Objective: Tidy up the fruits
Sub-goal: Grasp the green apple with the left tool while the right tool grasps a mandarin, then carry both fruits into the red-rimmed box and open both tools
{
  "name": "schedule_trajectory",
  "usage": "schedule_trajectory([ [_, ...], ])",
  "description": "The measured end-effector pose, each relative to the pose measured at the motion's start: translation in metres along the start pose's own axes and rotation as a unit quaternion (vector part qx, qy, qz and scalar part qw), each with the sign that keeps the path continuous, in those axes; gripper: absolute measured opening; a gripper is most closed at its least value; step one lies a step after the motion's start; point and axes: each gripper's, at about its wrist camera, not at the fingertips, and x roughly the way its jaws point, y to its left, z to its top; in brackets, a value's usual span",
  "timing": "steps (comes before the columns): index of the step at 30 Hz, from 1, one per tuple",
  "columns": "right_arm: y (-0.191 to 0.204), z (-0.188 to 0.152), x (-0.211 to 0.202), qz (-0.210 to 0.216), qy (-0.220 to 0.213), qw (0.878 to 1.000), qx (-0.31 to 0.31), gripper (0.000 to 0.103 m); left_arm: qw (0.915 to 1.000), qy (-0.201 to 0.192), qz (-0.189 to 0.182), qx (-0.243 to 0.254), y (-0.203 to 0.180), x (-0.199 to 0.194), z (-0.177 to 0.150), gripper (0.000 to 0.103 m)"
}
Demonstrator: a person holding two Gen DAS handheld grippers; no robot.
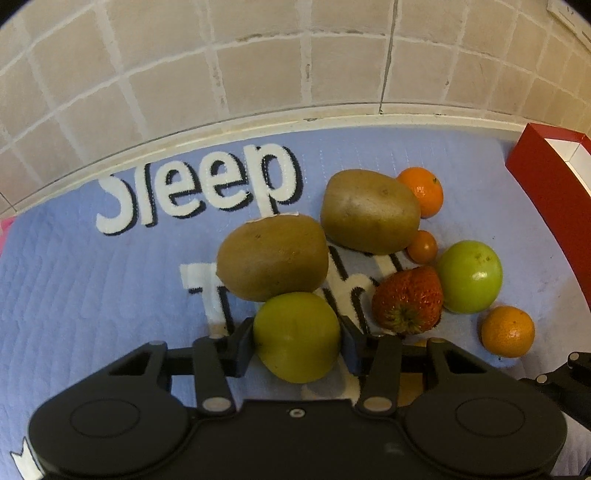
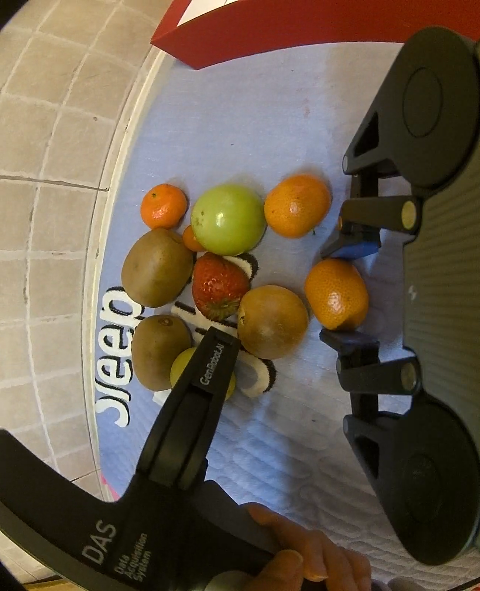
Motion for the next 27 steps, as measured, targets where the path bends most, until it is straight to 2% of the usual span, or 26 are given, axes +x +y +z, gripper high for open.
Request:
schedule_trajectory([
  [11, -0.015, -0.002, -0.014, 0.014, -0.007, 0.999, 0.037, 0.041, 0.9999, -0.004, 0.006, -0.009, -0.001, -0.014, 0.001, 0.055],
  [20, -0.037, 0.004, -0.044, 0.019, -0.042, 0.997, 0.063, 0.041, 0.9996, -0.030, 0.003, 0.000, -0.018, -0.041, 0.006, 0.055],
  [27, -0.066, 0.005, -0.072, 0.016, -0.073, 0.993, 0.088, 0.041, 0.9986, -0.050, -0.013, 0.000, -0.039, -0.058, 0.018, 0.055],
])
